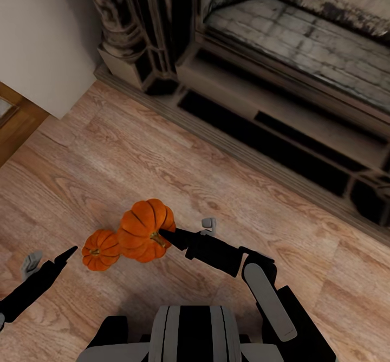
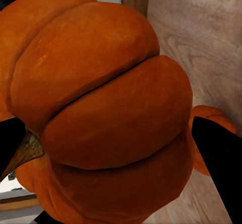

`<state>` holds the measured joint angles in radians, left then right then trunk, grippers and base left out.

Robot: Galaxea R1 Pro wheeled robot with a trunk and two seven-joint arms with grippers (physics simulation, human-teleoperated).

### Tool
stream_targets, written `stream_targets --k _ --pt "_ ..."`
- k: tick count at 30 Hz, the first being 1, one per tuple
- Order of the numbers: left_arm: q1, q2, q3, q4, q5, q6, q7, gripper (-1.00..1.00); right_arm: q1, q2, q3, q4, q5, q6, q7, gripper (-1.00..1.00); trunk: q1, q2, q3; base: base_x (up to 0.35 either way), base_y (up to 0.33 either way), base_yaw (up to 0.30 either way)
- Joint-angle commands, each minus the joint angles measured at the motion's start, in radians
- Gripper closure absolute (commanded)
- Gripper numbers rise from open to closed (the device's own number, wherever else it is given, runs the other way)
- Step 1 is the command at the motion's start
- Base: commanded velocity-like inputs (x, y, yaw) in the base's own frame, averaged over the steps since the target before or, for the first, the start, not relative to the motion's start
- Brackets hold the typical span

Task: Place each of the two pumpkins and all three candles from the living room inside a cabinet in the living room (use any cabinet), then make sure every cabinet is closed, and position the cauldron so it is next to a table in the living room.

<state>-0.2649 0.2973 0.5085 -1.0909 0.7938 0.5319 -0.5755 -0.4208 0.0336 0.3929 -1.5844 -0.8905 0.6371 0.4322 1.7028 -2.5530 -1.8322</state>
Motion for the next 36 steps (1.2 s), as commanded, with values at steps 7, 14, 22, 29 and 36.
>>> stream_targets --k 7,14,22,29,36 --pt "0.0 -0.01 -0.001 0.0 0.007 0.008 0.019 -1.0 -0.001 -0.018 -0.018 0.0 -0.007 0.015 0.004 1.0 0.003 -0.002 0.0 0.0 0.0 0.0" --pt "0.0 -0.015 -0.083 0.0 0.005 -0.017 0.021 -1.0 -0.001 -0.048 -0.054 0.0 -0.008 0.014 0.074 1.0 0.006 -0.003 0.0 0.0 0.0 0.0" --pt "0.0 -0.014 -0.106 0.0 0.007 -0.04 0.021 -1.0 -0.001 -0.049 -0.078 0.0 -0.008 0.014 0.138 1.0 0.01 -0.005 0.0 0.0 0.0 0.0" --pt "0.0 -0.014 -0.107 0.0 0.005 -0.041 0.02 -1.0 0.0 -0.048 -0.075 0.0 -0.007 0.011 0.138 1.0 0.011 -0.006 0.0 0.0 0.0 0.0" --pt "0.0 -0.015 -0.107 0.001 0.007 -0.041 0.02 -1.0 0.0 -0.047 -0.074 0.0 -0.007 0.01 0.135 1.0 0.013 -0.007 0.0 0.0 0.0 0.0"
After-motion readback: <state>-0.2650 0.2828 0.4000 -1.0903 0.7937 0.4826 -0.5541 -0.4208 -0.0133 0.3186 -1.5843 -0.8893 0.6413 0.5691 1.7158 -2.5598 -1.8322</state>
